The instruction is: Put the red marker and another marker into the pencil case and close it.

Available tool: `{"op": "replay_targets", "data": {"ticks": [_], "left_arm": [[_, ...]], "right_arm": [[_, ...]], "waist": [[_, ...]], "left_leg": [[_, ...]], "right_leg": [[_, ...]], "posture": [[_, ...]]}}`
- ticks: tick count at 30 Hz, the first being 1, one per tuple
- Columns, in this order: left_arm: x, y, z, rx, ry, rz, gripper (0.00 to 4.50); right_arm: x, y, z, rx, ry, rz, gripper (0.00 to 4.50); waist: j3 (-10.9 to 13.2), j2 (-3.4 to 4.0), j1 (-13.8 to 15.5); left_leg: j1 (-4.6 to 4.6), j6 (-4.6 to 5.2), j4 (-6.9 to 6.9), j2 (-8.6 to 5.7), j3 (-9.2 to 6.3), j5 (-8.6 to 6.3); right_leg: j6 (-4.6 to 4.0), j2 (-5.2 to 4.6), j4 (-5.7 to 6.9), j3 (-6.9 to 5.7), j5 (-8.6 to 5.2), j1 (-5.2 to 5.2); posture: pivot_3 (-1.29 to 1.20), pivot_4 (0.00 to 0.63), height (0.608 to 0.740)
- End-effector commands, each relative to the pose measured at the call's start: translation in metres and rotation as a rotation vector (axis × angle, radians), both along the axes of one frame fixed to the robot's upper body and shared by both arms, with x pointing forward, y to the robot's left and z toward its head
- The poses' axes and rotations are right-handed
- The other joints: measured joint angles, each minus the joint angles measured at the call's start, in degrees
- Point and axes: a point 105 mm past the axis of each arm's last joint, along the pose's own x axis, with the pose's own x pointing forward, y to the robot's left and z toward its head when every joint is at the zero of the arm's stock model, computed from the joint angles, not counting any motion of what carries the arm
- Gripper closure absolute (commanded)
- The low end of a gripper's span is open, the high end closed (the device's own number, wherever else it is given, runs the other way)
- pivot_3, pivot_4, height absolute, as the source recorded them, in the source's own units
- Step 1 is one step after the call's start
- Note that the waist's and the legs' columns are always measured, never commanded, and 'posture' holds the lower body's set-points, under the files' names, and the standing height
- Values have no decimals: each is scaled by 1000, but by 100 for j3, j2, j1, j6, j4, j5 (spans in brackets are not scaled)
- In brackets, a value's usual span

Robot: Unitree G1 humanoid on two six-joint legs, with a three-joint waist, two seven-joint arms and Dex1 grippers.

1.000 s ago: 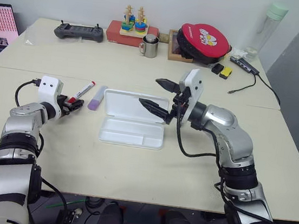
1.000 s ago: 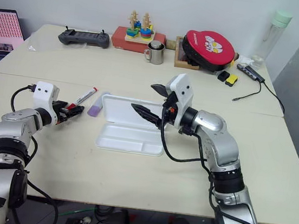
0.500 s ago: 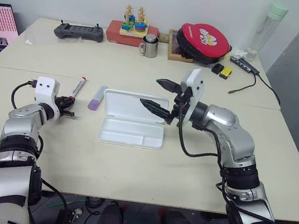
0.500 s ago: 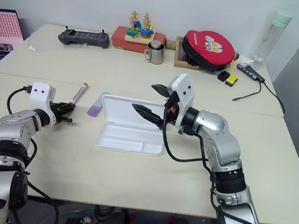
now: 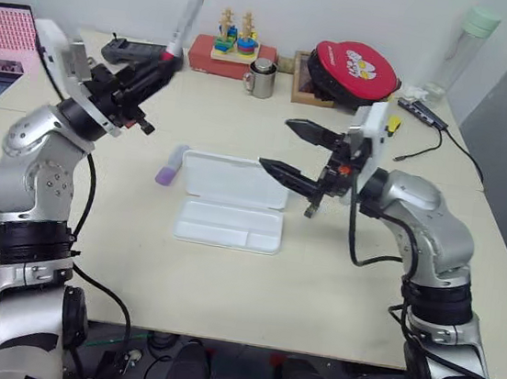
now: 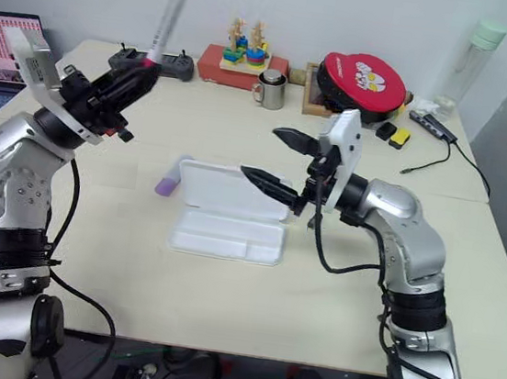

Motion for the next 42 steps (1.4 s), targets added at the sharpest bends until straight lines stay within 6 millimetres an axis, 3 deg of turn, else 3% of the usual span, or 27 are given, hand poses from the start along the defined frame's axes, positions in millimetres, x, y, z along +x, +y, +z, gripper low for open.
{"op": "replay_targets", "data": {"ticks": [1, 4, 8, 11, 16, 18, 20, 27, 31, 34, 36, 39, 42], "left_arm": [[-14, -30, -29, 218, 74, -182, 4146], [-17, -40, -77, 531, 175, -251, 4146], [-8, -30, -102, 665, 222, -244, 4146], [-8, -26, -129, 857, 243, -262, 4146], [-8, -29, -129, 842, 231, -303, 4146], [-8, -21, -140, 913, 261, -304, 4146], [-5, -17, -149, 953, 280, -291, 3442], [1, -18, -149, 951, 260, -254, 2043], [-2, -24, -132, 818, 251, -269, 1287], [2, -37, -87, 535, 194, -232, 599], [7, -35, -48, 281, 158, -152, 239], [17, -8, -15, -13, 139, 24, 4], [23, 14, -9, -142, 150, 174, 4]], "right_arm": [[-10, -16, 8, 3, -37, 7, 0], [-10, -36, -2, -49, -31, -52, 0], [-9, -49, -19, -109, -6, -127, 0], [-21, -42, -29, -131, 3, -104, 0], [-24, -37, -31, -129, 10, -106, 0], [-24, -35, -34, -140, 14, -104, 0], [-25, -32, -35, -148, 14, -99, 0], [-25, -31, -35, -148, 16, -97, 0], [-26, -29, -36, -148, 18, -90, 0], [-26, -27, -33, -132, 15, -84, 0], [-26, -25, -28, -107, 8, -79, 0], [-24, -20, -22, -89, -5, -76, 0], [-21, -16, -19, -80, -11, -75, 0]], "waist": [[4, 6, -39], [5, 4, -53], [7, 7, -50], [8, 7, -46], [9, 8, -52], [9, 8, -47], [9, 8, -46], [9, 8, -36], [9, 8, -34], [9, 7, -30], [9, 8, -22], [10, 6, -38], [10, 6, -81]], "left_leg": [[8, 1, 1, 1, 2, 1], [7, 5, 4, 2, 1, 4], [3, 5, 7, 0, 9, 4], [0, 6, 6, 2, 9, 4], [-14, 6, 4, 1, 10, 3], [-14, 6, 5, 2, 8, 3], [-12, 6, 5, 2, 8, 3], [-13, 6, 8, 2, 7, 3], [-13, 7, 8, 2, 7, 3], [-14, 6, 9, 2, 5, 4], [-15, 6, 13, 2, 1, 4], [-15, 6, 18, 4, -5, 4], [-8, 6, 20, 4, -5, 4]], "right_leg": [[1, 3, 4, 5, -1, 0], [9, 7, 2, 8, -5, 0], [11, 6, -1, 19, -6, -7], [11, 7, 0, 19, -10, -13], [6, 7, 0, 20, -10, -21], [7, 7, -1, 17, -10, -20], [10, 6, 0, 17, -11, -19], [10, 6, 0, 17, -11, -19], [9, 7, 1, 17, -11, -19], [10, 6, 3, 14, -11, -17], [10, 6, 4, 11, -11, -15], [12, 8, 6, 7, -12, -12], [13, 8, 9, 8, -10, -6]], "posture": [[0, 150, 740], [0, 150, 740], [0, 150, 740], [0, 150, 740], [0, 150, 740], [0, 150, 740], [0, 150, 740], [0, 150, 740], [0, 150, 740], [0, 150, 740], [0, 150, 740], [0, 150, 740], [0, 150, 740]]}}
